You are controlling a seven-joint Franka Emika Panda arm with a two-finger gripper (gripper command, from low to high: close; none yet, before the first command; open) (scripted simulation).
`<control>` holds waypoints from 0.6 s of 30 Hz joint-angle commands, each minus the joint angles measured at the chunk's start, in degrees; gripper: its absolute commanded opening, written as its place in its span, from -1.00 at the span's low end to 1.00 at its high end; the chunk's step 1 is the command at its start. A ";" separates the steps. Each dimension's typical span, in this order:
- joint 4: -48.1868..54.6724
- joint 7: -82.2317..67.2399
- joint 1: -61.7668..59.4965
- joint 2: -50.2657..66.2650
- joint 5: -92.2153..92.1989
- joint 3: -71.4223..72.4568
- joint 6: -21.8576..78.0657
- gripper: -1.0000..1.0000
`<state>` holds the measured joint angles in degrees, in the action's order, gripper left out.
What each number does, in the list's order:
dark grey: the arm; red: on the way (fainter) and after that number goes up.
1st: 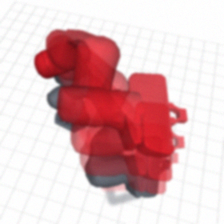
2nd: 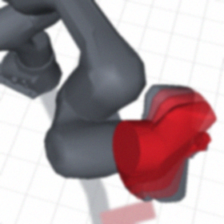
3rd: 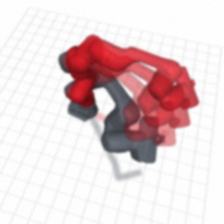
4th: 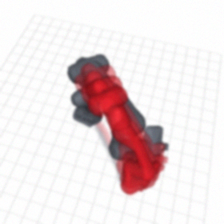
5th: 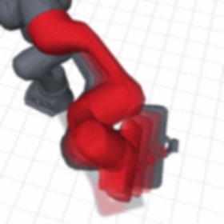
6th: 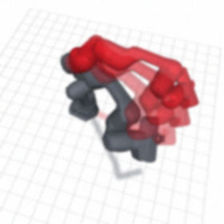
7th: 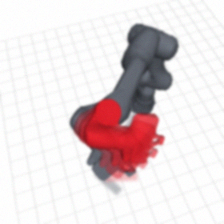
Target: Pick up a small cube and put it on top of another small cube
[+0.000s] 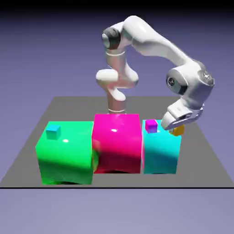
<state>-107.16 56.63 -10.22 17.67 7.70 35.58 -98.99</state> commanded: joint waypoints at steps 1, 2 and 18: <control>-0.12 1.66 -0.55 -0.34 -1.00 -2.08 -0.08 -1.00; -0.25 3.29 -1.11 -0.69 -2.14 -4.15 -0.17 -1.00; -2.22 29.38 -9.98 -6.18 -20.38 -37.38 -1.65 -1.00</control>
<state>-109.38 85.99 -20.16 11.49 -12.79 -1.80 -100.69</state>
